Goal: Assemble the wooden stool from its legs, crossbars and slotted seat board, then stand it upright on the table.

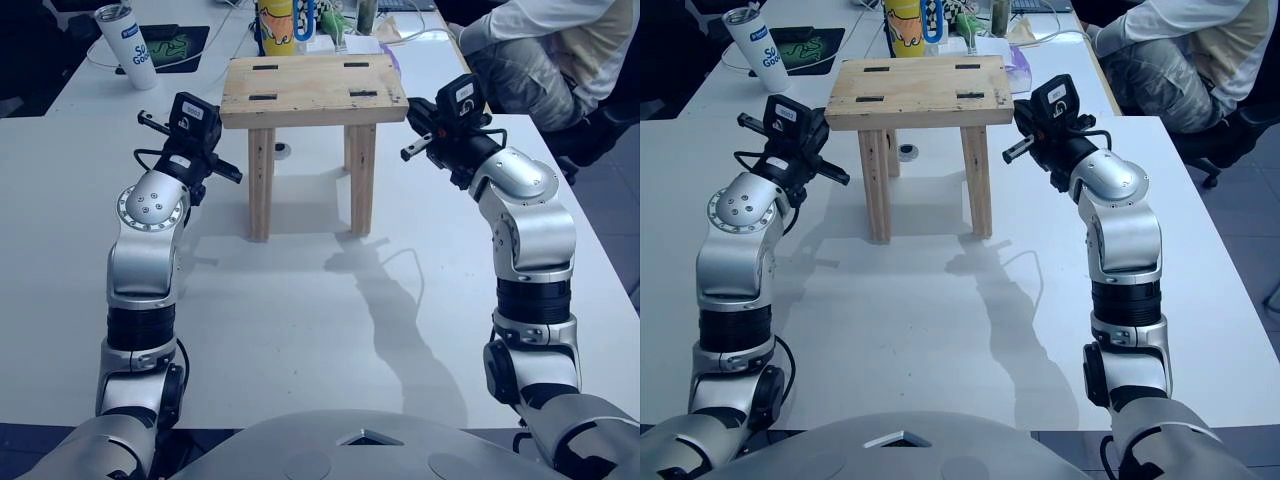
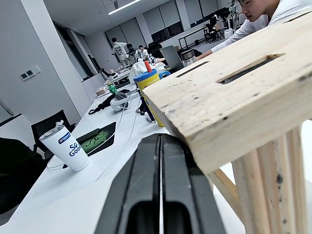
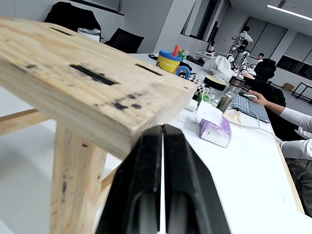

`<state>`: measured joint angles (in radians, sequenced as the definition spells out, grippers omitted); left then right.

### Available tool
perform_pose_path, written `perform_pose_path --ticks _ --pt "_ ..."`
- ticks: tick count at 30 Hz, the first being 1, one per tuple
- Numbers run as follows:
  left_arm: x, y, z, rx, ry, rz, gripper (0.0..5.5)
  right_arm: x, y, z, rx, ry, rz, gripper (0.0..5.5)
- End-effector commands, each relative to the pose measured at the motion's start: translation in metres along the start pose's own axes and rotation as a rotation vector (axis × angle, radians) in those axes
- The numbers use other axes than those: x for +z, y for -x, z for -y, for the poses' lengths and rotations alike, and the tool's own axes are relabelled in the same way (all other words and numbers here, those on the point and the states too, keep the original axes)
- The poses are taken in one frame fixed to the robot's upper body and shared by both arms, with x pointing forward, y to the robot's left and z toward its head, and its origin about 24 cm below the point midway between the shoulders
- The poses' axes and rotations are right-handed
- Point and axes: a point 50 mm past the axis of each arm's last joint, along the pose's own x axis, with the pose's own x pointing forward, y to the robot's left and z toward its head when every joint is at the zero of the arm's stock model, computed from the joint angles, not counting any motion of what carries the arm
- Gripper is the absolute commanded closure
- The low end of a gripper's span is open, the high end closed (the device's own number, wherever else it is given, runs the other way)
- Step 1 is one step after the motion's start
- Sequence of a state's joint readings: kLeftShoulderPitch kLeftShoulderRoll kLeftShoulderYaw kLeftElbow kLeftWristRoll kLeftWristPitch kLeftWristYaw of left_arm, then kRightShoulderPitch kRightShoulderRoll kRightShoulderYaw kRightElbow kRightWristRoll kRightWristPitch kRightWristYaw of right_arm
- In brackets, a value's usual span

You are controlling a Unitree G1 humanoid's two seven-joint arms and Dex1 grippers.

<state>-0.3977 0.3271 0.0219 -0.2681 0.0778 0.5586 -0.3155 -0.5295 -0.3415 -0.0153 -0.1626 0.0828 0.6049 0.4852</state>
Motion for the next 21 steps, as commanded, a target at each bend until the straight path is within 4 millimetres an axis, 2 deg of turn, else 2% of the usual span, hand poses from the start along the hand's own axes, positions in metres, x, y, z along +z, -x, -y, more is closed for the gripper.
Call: perform_pose_path --ticks 1,5,7,11,14,16,18,21 --pt "0.0 -0.004 0.028 -0.158 0.039 0.043 5.48 0.009 -0.011 -0.027 0.165 0.014 0.061 5.5" --pt "-0.021 0.0 0.021 -0.107 0.052 -0.021 5.48 -0.001 -0.01 -0.018 0.117 0.014 0.032 5.5" --pt "-0.035 0.004 0.014 -0.044 0.061 -0.079 5.48 -0.014 -0.009 -0.009 0.052 0.001 0.018 5.5" --pt "-0.06 0.012 0.007 0.044 0.125 -0.147 5.48 -0.05 -0.002 0.0 -0.045 -0.039 -0.03 5.5" --pt "-0.08 0.019 0.01 0.093 0.166 -0.176 5.48 -0.102 0.011 -0.003 -0.135 -0.063 -0.148 5.5" --pt "-0.092 0.023 0.015 0.116 0.184 -0.197 5.48 -0.126 0.02 -0.009 -0.181 -0.059 -0.193 5.5" --pt "-0.104 0.029 0.022 0.122 0.209 -0.213 5.48 -0.141 0.028 -0.013 -0.225 -0.078 -0.212 5.5" --pt "-0.117 0.036 0.03 0.135 0.252 -0.23 5.48 -0.15 0.034 -0.019 -0.257 -0.085 -0.207 5.5"
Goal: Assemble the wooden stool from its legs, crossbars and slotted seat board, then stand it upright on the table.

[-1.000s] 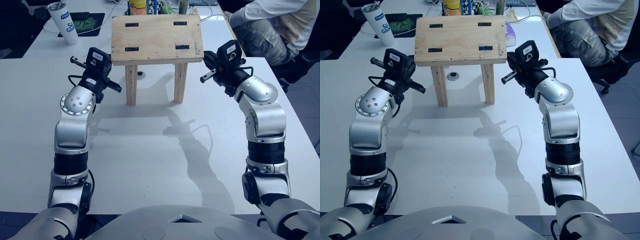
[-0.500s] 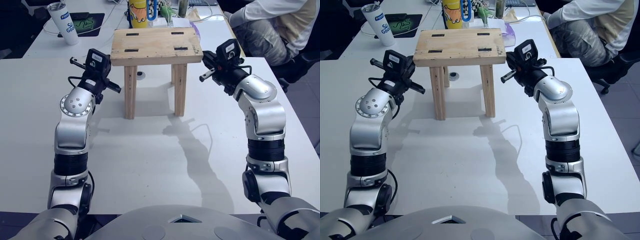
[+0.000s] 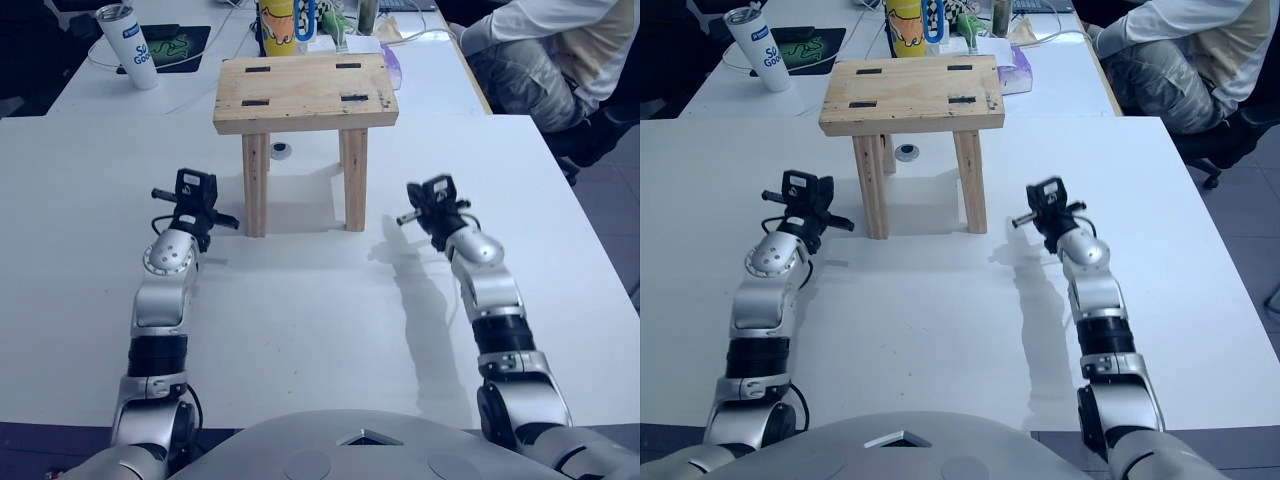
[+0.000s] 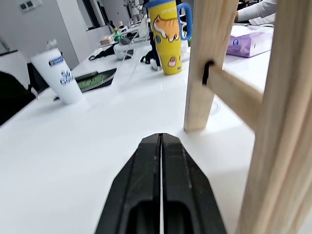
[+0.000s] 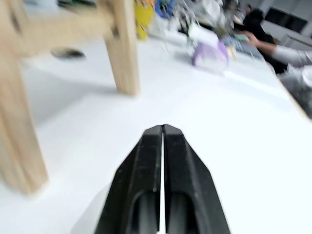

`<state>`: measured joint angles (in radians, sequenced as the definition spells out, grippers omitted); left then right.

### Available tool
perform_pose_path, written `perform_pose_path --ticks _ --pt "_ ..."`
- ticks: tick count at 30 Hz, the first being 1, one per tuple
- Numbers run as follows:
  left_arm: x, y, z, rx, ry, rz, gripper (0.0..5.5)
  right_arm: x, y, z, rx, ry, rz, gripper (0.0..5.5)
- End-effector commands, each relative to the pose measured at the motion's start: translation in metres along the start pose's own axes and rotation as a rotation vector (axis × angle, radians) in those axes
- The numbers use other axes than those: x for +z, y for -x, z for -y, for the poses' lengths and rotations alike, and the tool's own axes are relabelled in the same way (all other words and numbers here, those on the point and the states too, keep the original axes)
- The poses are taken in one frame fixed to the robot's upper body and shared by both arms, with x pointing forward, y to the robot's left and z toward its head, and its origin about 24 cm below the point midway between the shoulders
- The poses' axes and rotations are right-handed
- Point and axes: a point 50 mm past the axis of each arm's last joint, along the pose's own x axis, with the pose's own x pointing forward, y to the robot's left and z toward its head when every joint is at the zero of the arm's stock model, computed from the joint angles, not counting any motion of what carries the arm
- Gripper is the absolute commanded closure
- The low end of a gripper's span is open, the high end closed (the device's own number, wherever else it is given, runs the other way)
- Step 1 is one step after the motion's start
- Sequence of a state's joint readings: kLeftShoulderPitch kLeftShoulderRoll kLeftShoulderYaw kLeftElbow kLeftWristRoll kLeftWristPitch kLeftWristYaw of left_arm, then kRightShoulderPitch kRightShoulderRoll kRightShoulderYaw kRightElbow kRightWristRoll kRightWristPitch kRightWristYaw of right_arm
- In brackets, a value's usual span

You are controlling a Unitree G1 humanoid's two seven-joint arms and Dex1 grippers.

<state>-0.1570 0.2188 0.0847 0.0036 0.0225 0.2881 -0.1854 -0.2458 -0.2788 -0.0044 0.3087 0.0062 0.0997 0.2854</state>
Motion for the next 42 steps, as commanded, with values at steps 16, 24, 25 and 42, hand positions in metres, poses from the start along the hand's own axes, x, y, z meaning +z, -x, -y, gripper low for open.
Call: perform_pose_path --ticks 16,24,25,42 --pt "-0.02 0.02 0.018 0.033 0.134 0.1 5.48 0.001 0.003 0.001 -0.109 -0.083 0.13 5.5" --pt "-0.021 0.016 0.019 0.028 0.122 0.117 5.48 -0.01 0.009 -0.002 -0.152 -0.09 0.156 5.5" --pt "-0.021 0.015 0.018 0.027 0.119 0.117 5.48 -0.011 0.01 -0.003 -0.155 -0.091 0.16 5.5" --pt "-0.023 0.009 0.019 0.019 0.104 0.116 5.48 -0.014 0.01 -0.007 -0.173 -0.08 0.175 5.5"
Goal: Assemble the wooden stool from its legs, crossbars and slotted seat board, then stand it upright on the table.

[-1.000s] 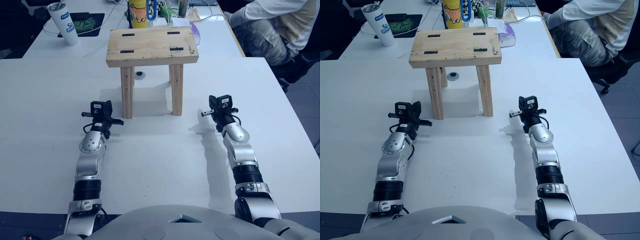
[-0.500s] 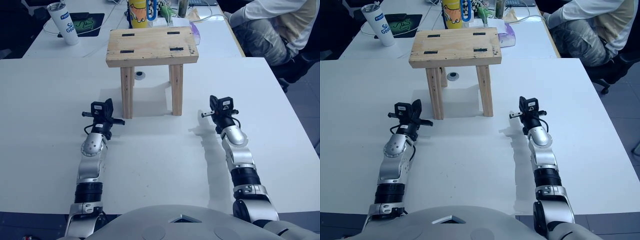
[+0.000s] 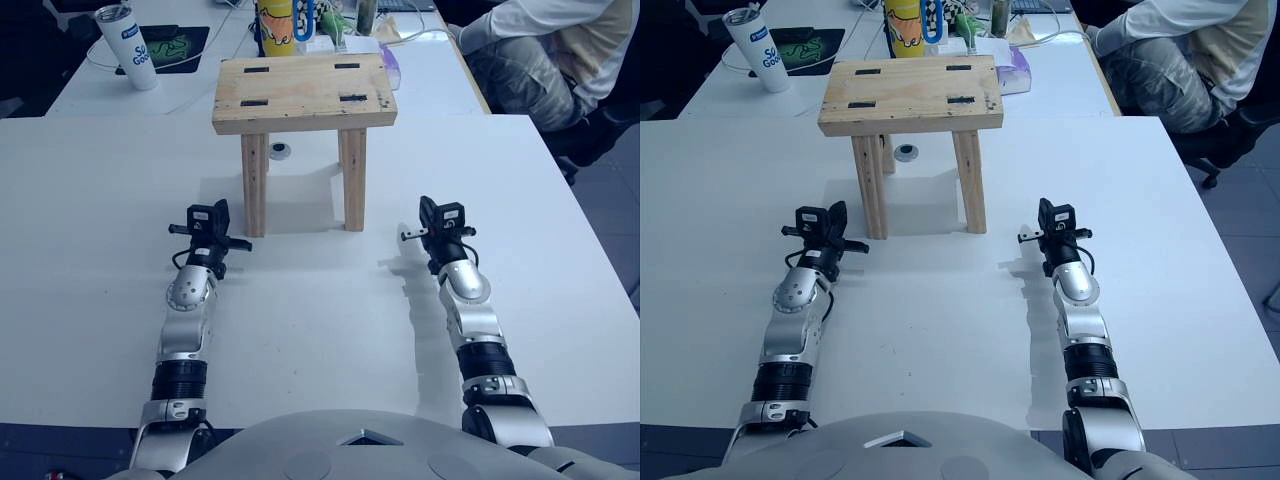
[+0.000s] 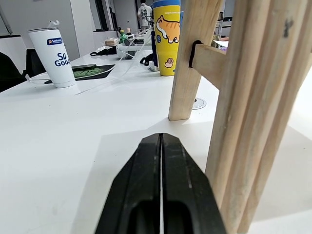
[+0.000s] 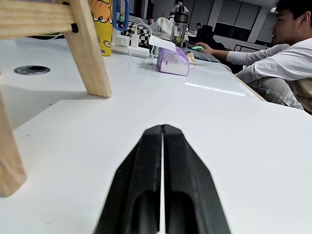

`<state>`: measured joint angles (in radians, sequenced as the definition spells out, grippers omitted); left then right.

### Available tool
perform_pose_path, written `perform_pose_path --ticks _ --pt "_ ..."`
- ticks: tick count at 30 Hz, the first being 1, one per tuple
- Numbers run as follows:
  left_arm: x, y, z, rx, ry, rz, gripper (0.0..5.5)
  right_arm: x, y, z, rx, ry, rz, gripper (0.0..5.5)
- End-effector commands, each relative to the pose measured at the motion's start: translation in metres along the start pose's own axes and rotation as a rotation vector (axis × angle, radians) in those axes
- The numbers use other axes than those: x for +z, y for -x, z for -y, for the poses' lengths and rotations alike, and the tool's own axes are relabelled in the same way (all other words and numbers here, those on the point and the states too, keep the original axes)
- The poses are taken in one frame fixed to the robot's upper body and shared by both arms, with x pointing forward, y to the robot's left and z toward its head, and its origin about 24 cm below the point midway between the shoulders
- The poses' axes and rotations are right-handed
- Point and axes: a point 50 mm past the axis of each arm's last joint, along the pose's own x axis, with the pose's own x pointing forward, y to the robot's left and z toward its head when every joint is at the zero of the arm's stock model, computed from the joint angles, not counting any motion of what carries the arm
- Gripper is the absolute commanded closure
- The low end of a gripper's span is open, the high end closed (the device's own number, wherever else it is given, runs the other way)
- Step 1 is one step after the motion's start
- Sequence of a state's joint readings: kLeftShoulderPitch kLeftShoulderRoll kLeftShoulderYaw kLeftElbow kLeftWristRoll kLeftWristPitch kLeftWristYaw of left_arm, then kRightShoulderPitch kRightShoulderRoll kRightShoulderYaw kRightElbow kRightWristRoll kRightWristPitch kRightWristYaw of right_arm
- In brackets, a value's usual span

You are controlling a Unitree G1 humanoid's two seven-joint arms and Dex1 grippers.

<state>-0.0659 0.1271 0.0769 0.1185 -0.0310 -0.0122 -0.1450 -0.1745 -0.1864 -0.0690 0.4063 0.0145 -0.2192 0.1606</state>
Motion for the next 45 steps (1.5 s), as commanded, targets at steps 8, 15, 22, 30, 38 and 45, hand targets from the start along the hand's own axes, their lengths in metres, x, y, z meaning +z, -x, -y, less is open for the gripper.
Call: perform_pose_path --ticks 8,15,22,30,38,45 --pt "0.003 -0.003 -0.002 0.006 -0.011 0.013 5.48 0.0 -0.003 -0.002 -0.01 -0.004 0.005 5.5" --pt "0.003 -0.004 -0.001 0.009 -0.011 0.017 5.48 0.001 -0.005 -0.002 -0.009 0.0 0.006 5.5" --pt "0.003 -0.004 -0.001 0.018 -0.006 0.019 5.48 0.001 -0.006 -0.002 -0.003 0.006 0.005 5.5" --pt "0.004 -0.006 -0.001 0.026 -0.003 0.025 5.48 0.001 -0.009 0.001 -0.004 0.013 0.004 5.5" --pt "0.005 -0.01 0.0 0.027 -0.001 0.038 5.48 0.002 -0.013 0.001 0.0 0.016 0.011 5.5" --pt "0.008 -0.014 0.0 0.03 0.001 0.05 5.48 0.004 -0.017 0.002 0.001 0.019 0.017 5.5"
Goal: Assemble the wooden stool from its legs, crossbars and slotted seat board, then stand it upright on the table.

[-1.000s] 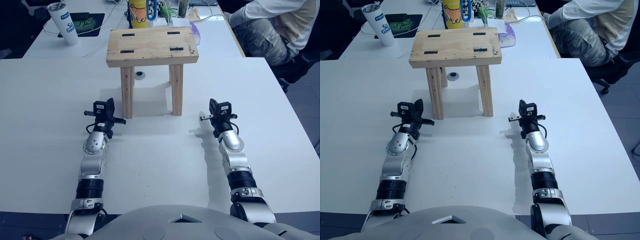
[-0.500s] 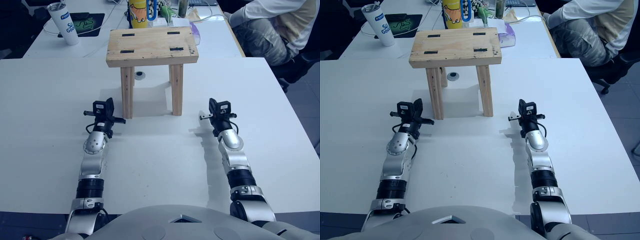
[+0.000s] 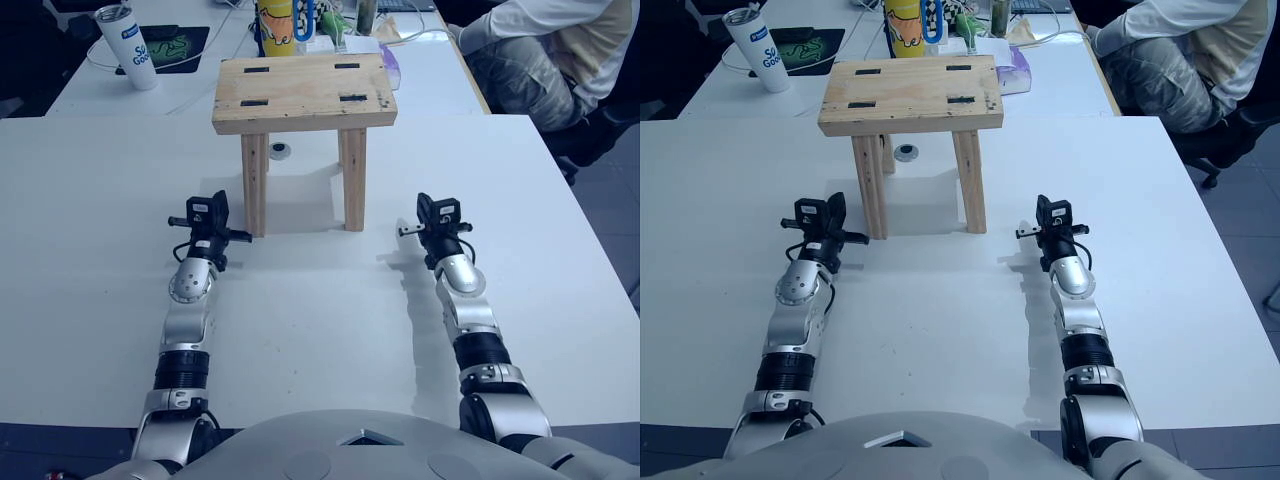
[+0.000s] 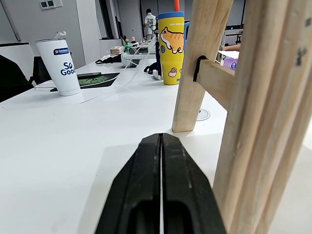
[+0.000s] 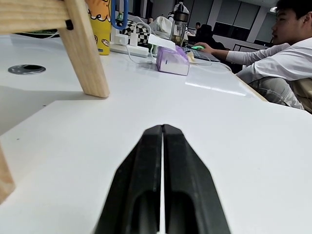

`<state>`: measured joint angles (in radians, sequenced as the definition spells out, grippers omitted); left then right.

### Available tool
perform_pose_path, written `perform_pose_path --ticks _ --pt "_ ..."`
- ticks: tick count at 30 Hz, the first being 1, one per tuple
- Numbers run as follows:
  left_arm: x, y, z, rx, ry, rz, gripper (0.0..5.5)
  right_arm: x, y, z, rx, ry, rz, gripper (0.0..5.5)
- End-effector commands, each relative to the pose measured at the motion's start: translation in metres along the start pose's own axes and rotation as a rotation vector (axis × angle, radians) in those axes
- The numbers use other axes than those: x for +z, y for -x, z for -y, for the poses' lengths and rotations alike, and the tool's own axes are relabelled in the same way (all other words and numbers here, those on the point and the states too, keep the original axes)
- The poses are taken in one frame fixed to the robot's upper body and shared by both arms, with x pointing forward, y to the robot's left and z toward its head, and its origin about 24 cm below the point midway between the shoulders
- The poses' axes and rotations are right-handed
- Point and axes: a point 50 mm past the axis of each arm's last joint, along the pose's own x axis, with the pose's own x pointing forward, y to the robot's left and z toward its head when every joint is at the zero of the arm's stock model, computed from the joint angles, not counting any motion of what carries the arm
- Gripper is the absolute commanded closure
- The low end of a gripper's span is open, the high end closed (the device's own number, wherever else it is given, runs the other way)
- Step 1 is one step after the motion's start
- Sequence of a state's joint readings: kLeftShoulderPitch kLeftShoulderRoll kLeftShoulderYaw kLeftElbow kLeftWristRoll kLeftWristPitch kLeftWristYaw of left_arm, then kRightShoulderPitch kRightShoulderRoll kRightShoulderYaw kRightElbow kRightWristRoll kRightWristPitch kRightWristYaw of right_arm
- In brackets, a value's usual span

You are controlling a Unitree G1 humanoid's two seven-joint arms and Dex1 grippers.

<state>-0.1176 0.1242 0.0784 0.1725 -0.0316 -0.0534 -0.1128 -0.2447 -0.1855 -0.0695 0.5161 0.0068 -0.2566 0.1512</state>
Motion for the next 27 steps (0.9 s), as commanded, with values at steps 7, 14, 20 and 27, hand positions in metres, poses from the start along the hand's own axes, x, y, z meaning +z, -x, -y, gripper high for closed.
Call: perform_pose_path --ticks 7,14,20,27 --pt "0.002 -0.005 0.0 0.006 0.0 0.015 5.48 0.006 -0.007 0.003 0.001 0.017 0.026 5.5" --pt "0.002 -0.008 -0.001 0.0 -0.004 0.016 5.48 0.006 -0.008 0.002 -0.004 0.013 0.029 5.5" --pt "0.002 -0.01 -0.001 -0.006 -0.008 0.017 5.48 0.003 -0.007 0.002 -0.012 0.007 0.024 5.5" --pt "-0.001 -0.016 0.002 -0.031 -0.015 0.011 5.48 0.001 -0.009 0.005 -0.043 -0.005 0.022 5.5"
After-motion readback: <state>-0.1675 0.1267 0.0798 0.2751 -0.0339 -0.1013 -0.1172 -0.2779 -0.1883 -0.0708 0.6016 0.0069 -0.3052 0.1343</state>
